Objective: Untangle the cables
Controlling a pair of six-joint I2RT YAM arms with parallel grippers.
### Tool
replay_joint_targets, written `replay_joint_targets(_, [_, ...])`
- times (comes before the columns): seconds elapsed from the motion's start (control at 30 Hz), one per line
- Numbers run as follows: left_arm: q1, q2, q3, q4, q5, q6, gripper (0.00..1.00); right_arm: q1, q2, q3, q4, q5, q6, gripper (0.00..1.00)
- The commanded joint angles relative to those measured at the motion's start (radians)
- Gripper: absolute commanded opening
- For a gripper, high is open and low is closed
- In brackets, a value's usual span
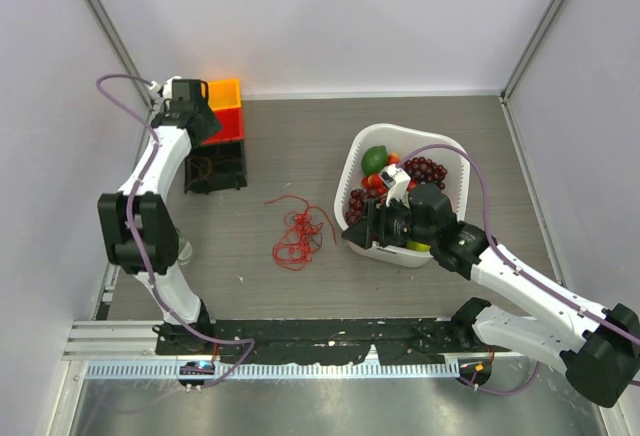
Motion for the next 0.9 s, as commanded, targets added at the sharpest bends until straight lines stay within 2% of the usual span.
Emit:
replay_joint_targets(0.0, [-0.001, 0.157, 0.166, -0.033, 0.068, 0.173, 0.60, 0.004, 0.004, 0.032, 0.026, -0.005, -0.011, 0.64])
replay_joint_targets(0.1, [-0.001, 0.211, 0.216, -0.017, 0.079, 0.232, 0.51, 0.004, 0.004, 0.033, 0.022, 0.003, -0.016, 0.64])
replay_joint_targets(0.27, [-0.004, 0.242, 0.227, 0.022, 0.088, 0.293, 0.50, 0.004, 0.018, 0.032, 0.025, 0.006, -0.022, 0.64])
replay_joint_targets(0.5, [-0.009, 0.275, 0.188, 0.042, 0.131, 0.305, 0.51, 0.004, 0.039, 0.030, 0.048, -0.008, -0.014, 0.64])
replay_joint_targets(0.7, [-0.010, 0.358, 0.265, 0.005, 0.139, 0.339, 0.51, 0.004, 0.032, 0.035, 0.035, 0.000, -0.017, 0.64])
replay_joint_targets(0.77, [-0.015, 0.372, 0.273, 0.011, 0.130, 0.345, 0.48, 0.004, 0.032, 0.033, 0.035, 0.002, -0.019, 0.64])
replay_joint_targets(0.87, [-0.015, 0.392, 0.294, -0.006, 0.114, 0.345, 0.39, 0.004, 0.033, 0.035, 0.034, 0.003, -0.019, 0.64])
